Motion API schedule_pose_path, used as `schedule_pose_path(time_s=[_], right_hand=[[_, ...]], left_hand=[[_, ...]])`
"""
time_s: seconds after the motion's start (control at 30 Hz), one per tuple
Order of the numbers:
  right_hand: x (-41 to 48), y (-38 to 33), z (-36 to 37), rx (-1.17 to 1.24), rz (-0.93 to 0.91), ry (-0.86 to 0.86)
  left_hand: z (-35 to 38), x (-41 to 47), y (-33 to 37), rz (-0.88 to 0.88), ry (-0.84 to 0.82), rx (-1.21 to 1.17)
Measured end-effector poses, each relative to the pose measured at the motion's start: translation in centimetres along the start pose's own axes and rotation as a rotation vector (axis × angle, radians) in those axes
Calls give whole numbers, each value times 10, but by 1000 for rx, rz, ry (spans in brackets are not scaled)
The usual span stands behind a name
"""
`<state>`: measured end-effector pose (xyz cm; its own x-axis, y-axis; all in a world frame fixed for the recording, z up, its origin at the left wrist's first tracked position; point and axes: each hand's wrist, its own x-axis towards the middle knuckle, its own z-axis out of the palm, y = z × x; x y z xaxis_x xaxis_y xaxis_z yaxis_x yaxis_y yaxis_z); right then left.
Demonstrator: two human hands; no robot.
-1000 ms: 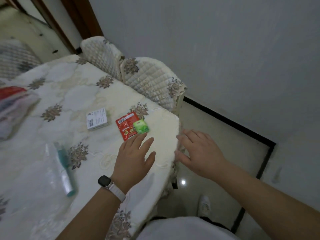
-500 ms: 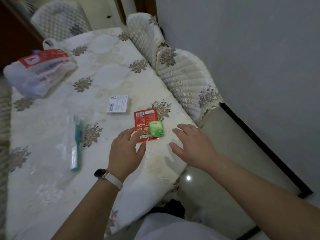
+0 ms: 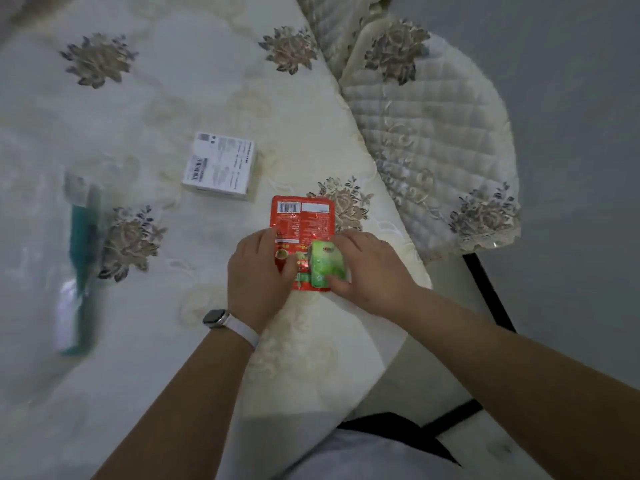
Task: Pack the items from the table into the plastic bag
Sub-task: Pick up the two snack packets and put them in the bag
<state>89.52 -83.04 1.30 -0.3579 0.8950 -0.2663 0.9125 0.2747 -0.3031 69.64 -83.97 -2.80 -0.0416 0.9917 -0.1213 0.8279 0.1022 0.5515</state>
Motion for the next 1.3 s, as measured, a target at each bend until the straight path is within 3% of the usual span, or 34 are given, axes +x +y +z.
schedule_pose_path(time_s=[0.33,0.5,0.7,0.87,1.0,1.3], right_hand=[[27,5,16,17,-54,-34],[31,18,9,134,-97,-87],[27,46,-17,435,-66,-160],[25,86,-55,525,-122,-144],[21,99,-89,570,-179,-131],[-6,47,-132,656,-371,-43]], left_hand=[[8,12,15,-80,17,87],[6,20,31,-352,-54,-56],[4,16,57,-664,2,-288],[-3,5,96,-775,133,-409],[-9,-11,134,-764,226,-424],[-71,-85,187,-753,627,-657]])
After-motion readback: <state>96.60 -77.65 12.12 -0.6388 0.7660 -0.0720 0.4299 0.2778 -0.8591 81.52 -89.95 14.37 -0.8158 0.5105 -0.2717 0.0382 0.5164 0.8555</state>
